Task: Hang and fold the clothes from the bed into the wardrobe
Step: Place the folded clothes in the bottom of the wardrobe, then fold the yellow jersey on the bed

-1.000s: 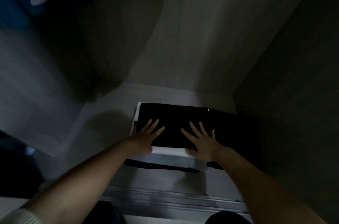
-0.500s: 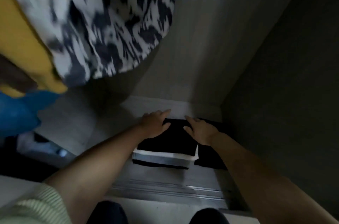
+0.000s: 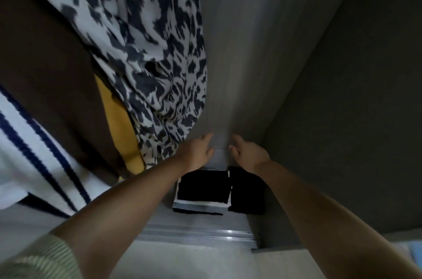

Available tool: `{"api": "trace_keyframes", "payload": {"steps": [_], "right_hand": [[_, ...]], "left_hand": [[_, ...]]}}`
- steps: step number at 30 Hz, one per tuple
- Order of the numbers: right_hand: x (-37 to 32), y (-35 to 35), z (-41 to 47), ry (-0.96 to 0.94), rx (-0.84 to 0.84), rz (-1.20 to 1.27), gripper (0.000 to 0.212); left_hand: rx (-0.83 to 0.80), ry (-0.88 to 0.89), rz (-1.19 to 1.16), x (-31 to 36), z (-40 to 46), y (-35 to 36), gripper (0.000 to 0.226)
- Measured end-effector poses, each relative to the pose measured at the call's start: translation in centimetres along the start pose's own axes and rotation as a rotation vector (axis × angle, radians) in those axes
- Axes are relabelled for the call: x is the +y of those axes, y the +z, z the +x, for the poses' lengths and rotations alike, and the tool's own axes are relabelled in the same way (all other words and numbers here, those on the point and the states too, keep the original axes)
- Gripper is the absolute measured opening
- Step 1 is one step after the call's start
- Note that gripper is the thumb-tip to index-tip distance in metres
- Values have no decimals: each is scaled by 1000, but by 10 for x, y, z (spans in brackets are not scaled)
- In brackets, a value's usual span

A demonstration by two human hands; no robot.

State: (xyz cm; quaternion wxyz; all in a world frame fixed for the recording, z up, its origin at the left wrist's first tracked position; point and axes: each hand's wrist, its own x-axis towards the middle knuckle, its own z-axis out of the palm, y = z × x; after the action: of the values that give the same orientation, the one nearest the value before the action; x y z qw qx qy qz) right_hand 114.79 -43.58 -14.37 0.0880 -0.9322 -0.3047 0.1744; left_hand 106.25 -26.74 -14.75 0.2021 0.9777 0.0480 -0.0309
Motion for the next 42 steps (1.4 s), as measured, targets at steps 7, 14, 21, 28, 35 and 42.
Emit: {"api": "trace_keyframes", "payload": {"steps": [7, 14, 21, 28, 35, 42], "right_hand": [[-9, -33, -43, 27, 7, -7, 49], [5, -28, -100, 127, 18, 54, 45], [29, -14, -190, 411, 136, 137, 45], [69, 8, -316, 677, 249, 152, 40], [133, 17, -486, 996, 303, 233, 41], [208, 28, -651, 1189, 307, 305, 43]], "left_hand": [[-33, -62, -43, 37, -28, -37, 54], [-91, 20, -26, 67, -43, -32, 52], [-215, 273, -1, 127, -53, -14, 49], [-337, 551, 117, 214, -89, 29, 45], [-383, 917, 230, 376, -141, 83, 43], [-450, 1084, 177, 549, -202, 152, 45]]}}
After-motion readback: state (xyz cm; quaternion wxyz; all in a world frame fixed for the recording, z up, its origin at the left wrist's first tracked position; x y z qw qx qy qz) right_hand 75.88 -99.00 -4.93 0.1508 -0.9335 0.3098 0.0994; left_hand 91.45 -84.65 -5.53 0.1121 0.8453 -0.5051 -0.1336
